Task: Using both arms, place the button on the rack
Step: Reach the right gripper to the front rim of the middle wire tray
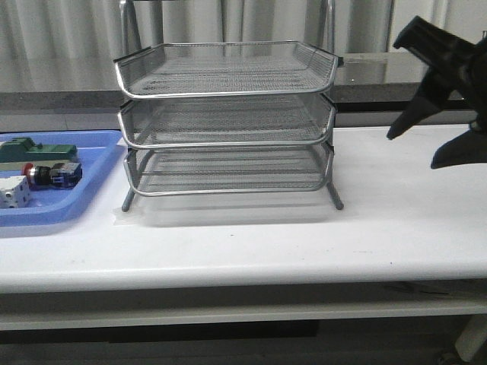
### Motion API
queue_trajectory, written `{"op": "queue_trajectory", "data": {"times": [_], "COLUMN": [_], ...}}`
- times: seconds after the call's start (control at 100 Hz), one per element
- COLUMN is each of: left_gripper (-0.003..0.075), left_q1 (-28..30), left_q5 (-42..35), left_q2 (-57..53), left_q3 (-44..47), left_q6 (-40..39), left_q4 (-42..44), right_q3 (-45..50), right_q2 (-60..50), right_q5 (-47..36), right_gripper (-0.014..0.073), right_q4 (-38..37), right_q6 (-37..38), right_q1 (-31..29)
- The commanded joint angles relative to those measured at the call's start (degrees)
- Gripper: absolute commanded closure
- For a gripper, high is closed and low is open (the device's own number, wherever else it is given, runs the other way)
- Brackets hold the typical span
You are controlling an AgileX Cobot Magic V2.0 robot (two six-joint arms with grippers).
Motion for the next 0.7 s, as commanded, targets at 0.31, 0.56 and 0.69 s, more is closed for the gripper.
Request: {"op": "queue_trajectory", "data": {"times": [0.31,0.56,0.69], "left_gripper": [0.0741,0.0741,0.0741], "left_q1": [0.0,0.0,0.0], "left_q5": [-4.7,-4.7,-4.7], "left_q2": [-1.8,-1.8,-1.8], "left_q3": [3.1,3.1,3.1], "left_q6": [-0.5,-0.5,-0.5], "left_q4": [-0.1,-0.1,-0.1], "right_q3": [-12.8,-16.7,-18.6], "right_q2": [9.2,14.9,17.1], "right_q5": [-3.0,-2.9,-2.3], "right_gripper": [0.0191,0.0191,0.0191], "right_q4": [1.4,3.6,3.6], "right_q6": [-0.1,-0.1,-0.1], "right_q1": [4.2,4.4,4.4]}}
